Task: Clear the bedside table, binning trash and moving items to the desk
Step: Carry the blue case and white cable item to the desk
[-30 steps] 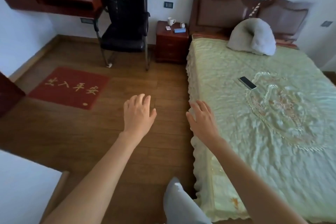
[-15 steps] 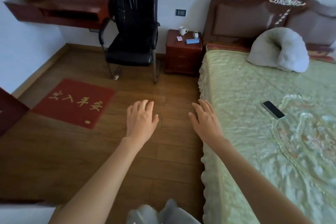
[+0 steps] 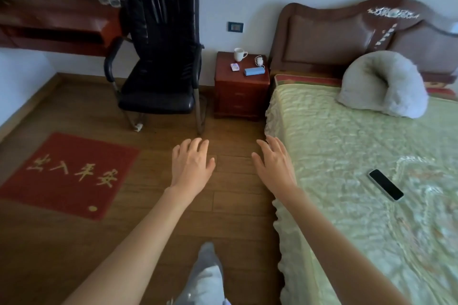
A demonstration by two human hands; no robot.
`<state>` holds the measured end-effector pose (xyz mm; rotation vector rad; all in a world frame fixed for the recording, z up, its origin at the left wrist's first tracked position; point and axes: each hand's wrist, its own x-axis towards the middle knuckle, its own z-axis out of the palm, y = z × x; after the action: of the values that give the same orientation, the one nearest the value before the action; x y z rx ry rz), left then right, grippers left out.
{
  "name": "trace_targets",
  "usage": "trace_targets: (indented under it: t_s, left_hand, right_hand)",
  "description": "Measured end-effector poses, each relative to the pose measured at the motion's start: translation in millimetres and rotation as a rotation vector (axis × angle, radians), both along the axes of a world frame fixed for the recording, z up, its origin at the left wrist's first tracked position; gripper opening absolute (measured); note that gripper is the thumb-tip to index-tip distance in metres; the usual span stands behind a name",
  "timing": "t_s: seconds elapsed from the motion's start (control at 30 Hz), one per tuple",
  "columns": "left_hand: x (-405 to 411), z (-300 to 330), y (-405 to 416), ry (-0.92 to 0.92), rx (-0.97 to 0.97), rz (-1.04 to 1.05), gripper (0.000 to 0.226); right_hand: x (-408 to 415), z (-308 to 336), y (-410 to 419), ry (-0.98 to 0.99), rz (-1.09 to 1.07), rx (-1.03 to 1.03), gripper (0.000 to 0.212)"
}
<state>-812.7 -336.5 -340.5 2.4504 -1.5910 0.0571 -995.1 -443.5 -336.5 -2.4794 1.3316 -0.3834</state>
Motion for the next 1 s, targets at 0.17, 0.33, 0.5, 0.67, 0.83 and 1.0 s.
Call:
trace_targets:
  t_s: [0.17, 0.33, 0.5, 0.67, 0.83, 1.0]
  left_hand:
    - [60.3, 8.3, -85.5, -0.020, -0.006, -0.059, 0.049]
    - [101.9, 2.2, -150.0, -0.006, 0.002, -0.096, 0.048]
    - [140.8, -18.1, -220.3, 0.007, 0.034, -0.089, 0.048]
    - [175.1, -23.9, -315.1, -0.030, 0.016, -0.088, 0.048]
    - [197.8, -17.6, -409.2, -0.042, -0.012, -0.079, 0.046]
    - [211.3, -23.1, -478.2, -0.010, 0.007, -0.087, 0.043]
  right_hand:
    - [63.9, 7.5, -69.2, -0.007, -0.059, -0.008, 0.047]
    - [91.9, -1.0, -130.0, 0.044, -0.104, 0.006, 0.047]
    - [120.3, -14.2, -205.1, 0.107, -0.088, -0.008, 0.047]
    - [145.8, -28.3, -302.6, 0.103, -0.085, -0.051, 0.045]
    - [168.0, -23.3, -394.5, 0.125, -0.076, -0.088, 0.045]
    - [188.0, -22.3, -471.0, 0.149, -0.073, -0.086, 0.044]
